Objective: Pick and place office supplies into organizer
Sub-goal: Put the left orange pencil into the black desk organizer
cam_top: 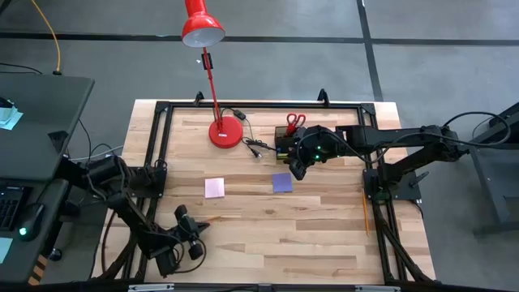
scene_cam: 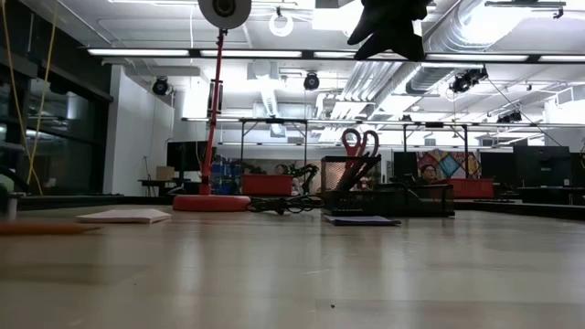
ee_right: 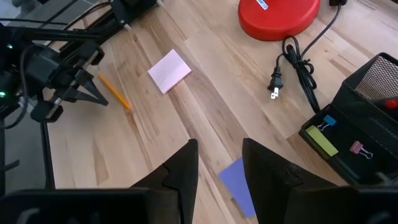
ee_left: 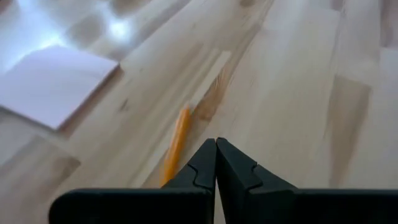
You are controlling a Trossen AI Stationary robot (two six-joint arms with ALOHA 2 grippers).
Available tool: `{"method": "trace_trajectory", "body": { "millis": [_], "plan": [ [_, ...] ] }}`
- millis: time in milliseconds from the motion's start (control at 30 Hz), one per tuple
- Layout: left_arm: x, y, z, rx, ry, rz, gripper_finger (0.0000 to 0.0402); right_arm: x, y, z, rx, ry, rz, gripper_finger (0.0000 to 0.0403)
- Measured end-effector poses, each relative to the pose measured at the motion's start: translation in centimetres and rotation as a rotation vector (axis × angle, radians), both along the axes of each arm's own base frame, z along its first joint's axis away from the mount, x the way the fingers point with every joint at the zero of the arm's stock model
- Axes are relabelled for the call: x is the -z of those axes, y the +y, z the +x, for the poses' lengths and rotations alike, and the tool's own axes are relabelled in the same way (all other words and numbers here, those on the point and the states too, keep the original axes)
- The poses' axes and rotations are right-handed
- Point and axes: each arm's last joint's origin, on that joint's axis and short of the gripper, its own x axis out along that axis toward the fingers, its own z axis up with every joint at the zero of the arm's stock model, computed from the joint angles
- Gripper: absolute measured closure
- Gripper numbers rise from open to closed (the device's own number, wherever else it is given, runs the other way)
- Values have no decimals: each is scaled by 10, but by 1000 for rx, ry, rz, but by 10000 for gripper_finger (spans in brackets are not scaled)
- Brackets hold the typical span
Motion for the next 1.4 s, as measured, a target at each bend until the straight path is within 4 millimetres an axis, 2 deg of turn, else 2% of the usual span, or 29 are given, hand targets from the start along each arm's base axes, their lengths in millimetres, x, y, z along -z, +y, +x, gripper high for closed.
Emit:
{"method": "trace_trajectory", "body": {
  "millis": [233, 400, 633, 967, 1100, 1267, 1400],
  "plan": [
    [-17, 4, 1, 40, 13, 30, 401, 0, 3, 0, -20, 3, 8, 289],
    [-17, 14, -10, -18, 187, 3, 392, 2, 10, -2, -32, 30, -9, 289],
    [-22, 30, -21, -122, 360, 31, 342, 2, 19, -3, -23, 29, -63, 289],
    [-29, 38, -26, -76, 589, 42, 274, 2, 26, -3, -42, 30, -73, 289],
    [-28, 37, -25, -50, 607, 41, 264, 2, 30, -3, -37, 26, -94, 289],
    [-25, 41, -29, -101, 601, 17, 276, 0, 32, -2, -40, 0, -80, 289],
    [-29, 44, -31, -63, 487, -119, 284, -2, 32, 0, -43, -30, -73, 289]
  ]
}}
